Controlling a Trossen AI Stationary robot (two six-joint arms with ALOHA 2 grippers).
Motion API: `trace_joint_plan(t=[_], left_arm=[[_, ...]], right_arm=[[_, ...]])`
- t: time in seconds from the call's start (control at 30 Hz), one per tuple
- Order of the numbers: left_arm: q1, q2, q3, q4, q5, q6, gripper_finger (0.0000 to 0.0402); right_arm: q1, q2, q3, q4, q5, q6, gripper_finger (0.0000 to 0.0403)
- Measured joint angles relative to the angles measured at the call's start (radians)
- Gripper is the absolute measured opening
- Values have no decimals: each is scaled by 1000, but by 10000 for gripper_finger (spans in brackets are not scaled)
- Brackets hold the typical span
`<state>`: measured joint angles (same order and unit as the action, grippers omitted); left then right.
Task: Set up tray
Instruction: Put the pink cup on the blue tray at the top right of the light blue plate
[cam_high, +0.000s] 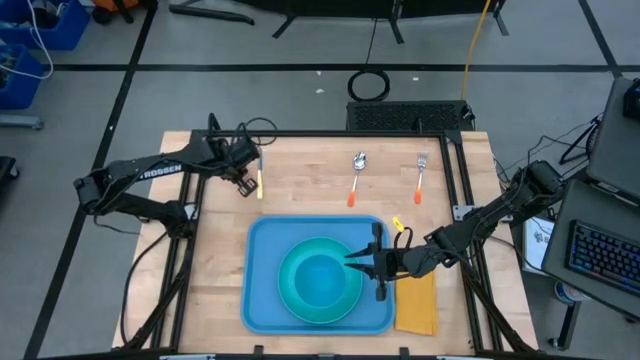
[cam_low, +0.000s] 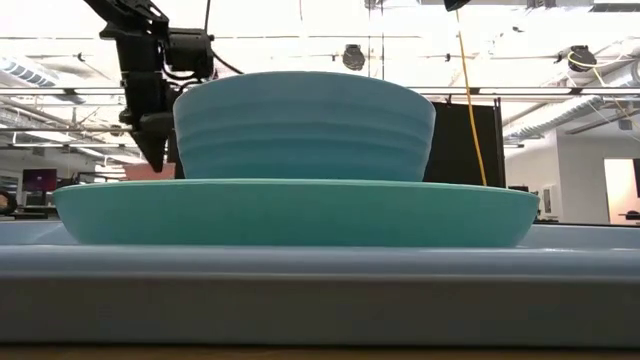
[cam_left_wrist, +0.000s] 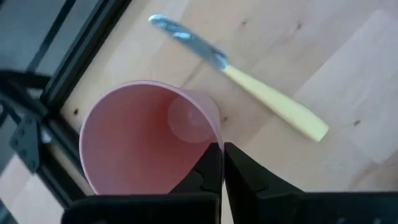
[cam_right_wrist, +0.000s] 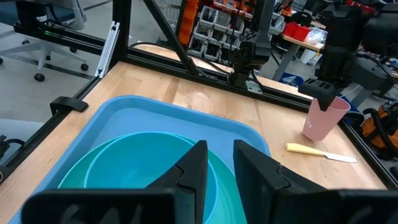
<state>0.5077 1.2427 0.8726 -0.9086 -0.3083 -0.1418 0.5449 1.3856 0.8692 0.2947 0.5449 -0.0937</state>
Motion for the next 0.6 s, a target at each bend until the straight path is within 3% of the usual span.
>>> trace_joint_plan(t=[0.6], left_arm=[[-179, -46, 0, 193, -15, 134, 4]], right_arm=[[0, 0, 0, 1, 1, -8, 70]])
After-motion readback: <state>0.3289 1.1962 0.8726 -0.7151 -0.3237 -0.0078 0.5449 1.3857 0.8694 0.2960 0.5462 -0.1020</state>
